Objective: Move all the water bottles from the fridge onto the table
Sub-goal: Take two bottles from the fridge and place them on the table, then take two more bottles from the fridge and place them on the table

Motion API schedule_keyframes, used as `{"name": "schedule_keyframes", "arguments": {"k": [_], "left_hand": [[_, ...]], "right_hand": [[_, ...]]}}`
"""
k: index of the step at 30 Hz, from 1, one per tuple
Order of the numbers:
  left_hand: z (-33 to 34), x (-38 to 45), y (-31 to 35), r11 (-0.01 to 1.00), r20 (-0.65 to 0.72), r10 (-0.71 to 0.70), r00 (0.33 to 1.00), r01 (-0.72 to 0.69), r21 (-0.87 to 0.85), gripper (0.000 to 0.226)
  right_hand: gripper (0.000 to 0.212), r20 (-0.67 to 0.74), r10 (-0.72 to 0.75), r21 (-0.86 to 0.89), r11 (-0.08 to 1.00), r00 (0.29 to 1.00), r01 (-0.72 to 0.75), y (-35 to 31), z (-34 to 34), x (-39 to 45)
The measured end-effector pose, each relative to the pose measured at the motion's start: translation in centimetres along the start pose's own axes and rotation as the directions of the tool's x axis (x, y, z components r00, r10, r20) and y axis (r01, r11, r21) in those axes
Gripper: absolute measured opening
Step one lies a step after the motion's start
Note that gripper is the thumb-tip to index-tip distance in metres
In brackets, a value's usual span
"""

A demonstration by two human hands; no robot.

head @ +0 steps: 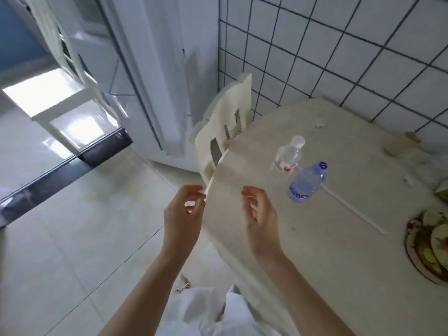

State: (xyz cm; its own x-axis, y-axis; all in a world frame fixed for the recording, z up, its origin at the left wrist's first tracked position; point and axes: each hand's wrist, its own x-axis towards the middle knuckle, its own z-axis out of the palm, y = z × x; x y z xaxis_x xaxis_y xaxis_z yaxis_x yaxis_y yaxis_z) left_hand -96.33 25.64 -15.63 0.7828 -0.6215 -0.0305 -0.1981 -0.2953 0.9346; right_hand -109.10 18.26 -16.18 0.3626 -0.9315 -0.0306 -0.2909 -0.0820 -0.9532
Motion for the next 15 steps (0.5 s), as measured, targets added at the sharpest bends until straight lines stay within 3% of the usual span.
{"name": "schedule_keyframes", "arguments": {"k": [8, 15], "left_hand": [[-12.4, 0.3, -5.0, 0.998, -0.216, -0.057, 0.975, 0.053, -0.024, 0.024], [-26.4, 5.0, -9.4, 0.997, -0.33, -0.004, 0.944, 0.028, 0.069, 0.022]], "right_hand": [[0.034, 0.255, -0.17, -0.109, 0.973, 0.952, 0.203, -5.5, 12.9, -2.8], [0.028, 0.319, -0.16, -0.073, 0.979, 0.934, 0.193, -10.1, 26.2, -3.5]]}}
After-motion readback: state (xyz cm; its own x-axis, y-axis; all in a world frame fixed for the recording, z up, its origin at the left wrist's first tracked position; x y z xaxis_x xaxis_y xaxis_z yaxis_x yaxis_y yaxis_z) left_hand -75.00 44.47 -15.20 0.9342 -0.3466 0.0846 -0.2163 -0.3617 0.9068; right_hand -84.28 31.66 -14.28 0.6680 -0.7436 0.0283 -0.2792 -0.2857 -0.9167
